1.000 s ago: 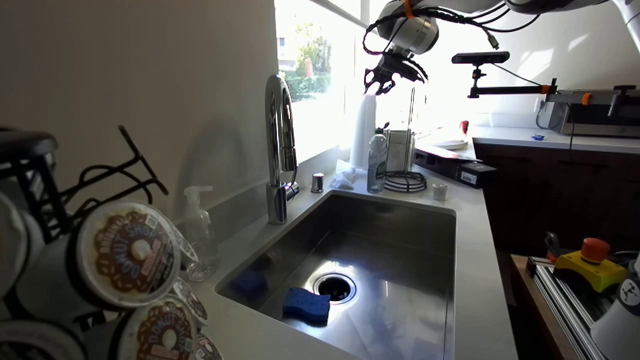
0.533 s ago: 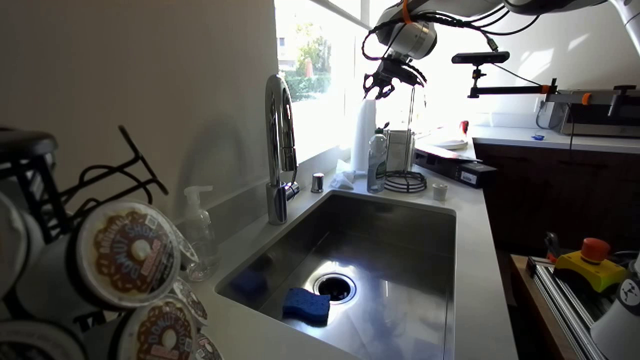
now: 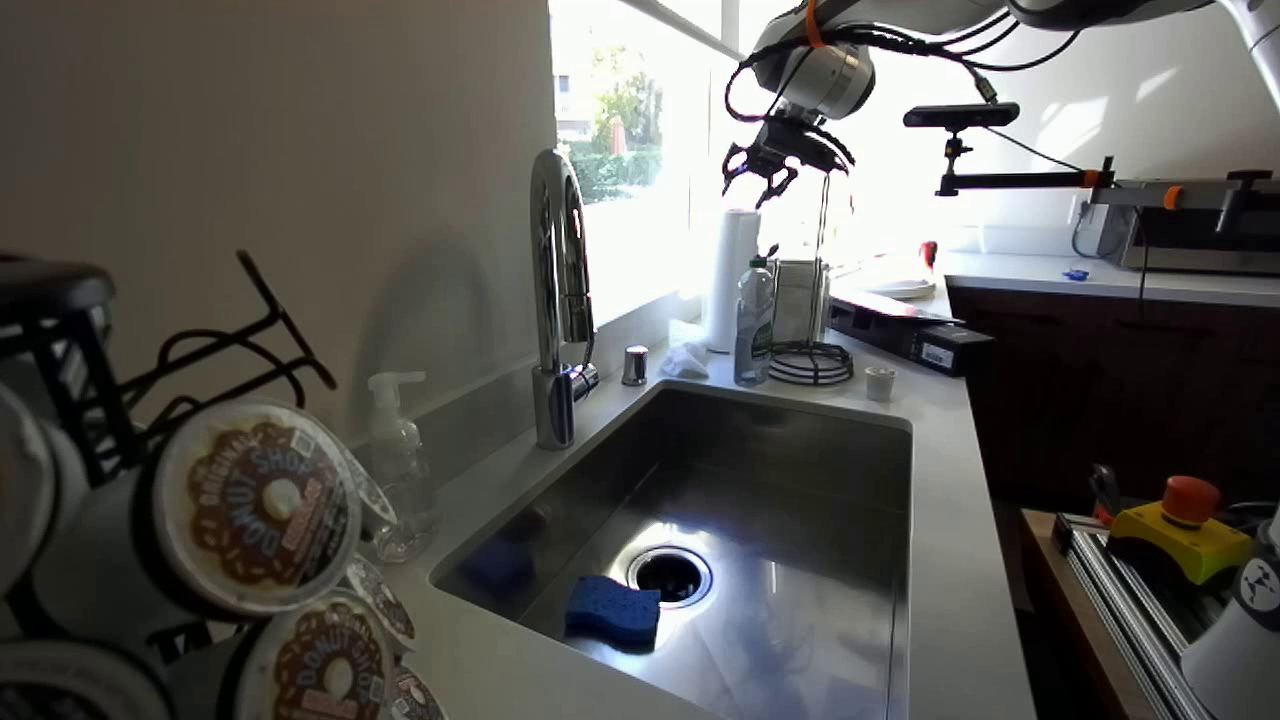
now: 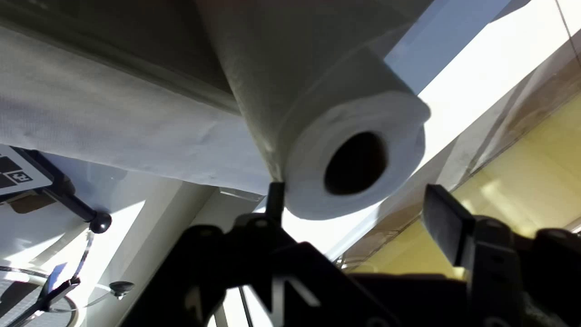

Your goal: Remove the paper towel from the paper towel holder

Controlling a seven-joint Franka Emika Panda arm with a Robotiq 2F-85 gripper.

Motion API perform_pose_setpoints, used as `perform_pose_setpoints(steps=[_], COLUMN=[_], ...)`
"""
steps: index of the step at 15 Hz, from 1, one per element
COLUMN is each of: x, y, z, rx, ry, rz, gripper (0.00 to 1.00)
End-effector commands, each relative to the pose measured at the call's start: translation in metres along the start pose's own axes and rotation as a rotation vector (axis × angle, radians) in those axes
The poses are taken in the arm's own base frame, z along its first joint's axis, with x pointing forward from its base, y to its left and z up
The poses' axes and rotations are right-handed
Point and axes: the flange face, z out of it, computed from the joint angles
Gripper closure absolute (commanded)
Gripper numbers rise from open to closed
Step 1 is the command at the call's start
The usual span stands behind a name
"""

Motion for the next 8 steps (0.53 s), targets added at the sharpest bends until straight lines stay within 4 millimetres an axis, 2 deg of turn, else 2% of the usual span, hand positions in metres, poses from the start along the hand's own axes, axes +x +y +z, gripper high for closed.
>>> perform_pose_setpoints(steps=[1, 5, 8], x=[-0.005, -0.002, 0.002], y=[0.001, -0.001, -0.002], z=[-0.001, -0.007, -0.019], rx=[-0.010, -0.003, -0.001], ry=[0.010, 0.016, 0.016], rz=[-0.002, 0.002, 0.012], gripper=[0.00, 0.00, 0.00])
